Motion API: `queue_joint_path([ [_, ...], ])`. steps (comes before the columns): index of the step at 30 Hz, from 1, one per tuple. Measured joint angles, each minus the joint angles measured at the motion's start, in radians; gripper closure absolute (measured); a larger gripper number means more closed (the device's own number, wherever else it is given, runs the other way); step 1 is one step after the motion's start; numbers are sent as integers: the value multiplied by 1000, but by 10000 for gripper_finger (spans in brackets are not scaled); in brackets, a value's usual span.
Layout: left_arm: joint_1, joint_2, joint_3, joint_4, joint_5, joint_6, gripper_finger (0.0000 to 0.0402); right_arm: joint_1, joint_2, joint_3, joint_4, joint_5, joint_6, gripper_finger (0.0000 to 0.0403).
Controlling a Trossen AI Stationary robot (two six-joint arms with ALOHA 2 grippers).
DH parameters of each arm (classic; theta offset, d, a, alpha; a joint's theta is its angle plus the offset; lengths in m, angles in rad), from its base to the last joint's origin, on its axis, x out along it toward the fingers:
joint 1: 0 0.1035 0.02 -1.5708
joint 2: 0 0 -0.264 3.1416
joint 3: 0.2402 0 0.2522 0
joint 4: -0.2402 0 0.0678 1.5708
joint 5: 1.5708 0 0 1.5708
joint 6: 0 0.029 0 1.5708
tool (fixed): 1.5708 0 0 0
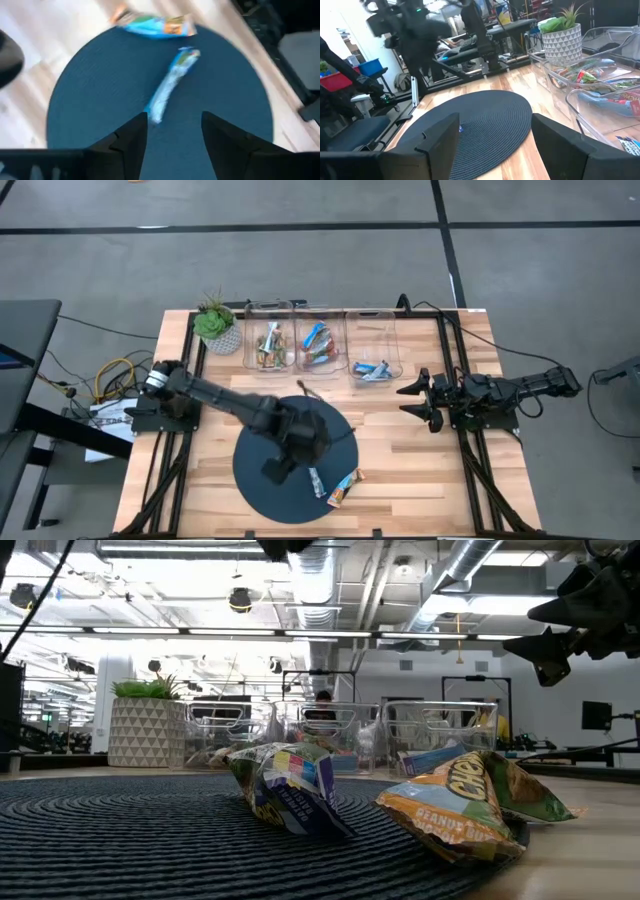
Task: Pick and place Granola Bars by type
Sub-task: Put the blue granola bar into the right transparent bin
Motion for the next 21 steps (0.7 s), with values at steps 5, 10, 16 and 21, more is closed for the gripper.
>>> queue_joint_path([
  [5,-58,19,0,16,-35,67,223,0,0,0,0,0,0,159],
  [10,-72,58,0,44,-76,106,223,0,0,0,0,0,0,159],
  [16,-76,122,-4,77,-104,162,223,0,9,0,4,1,0,159],
  [21,-75,194,-5,93,-123,171,223,0,21,0,0,1,0,159],
])
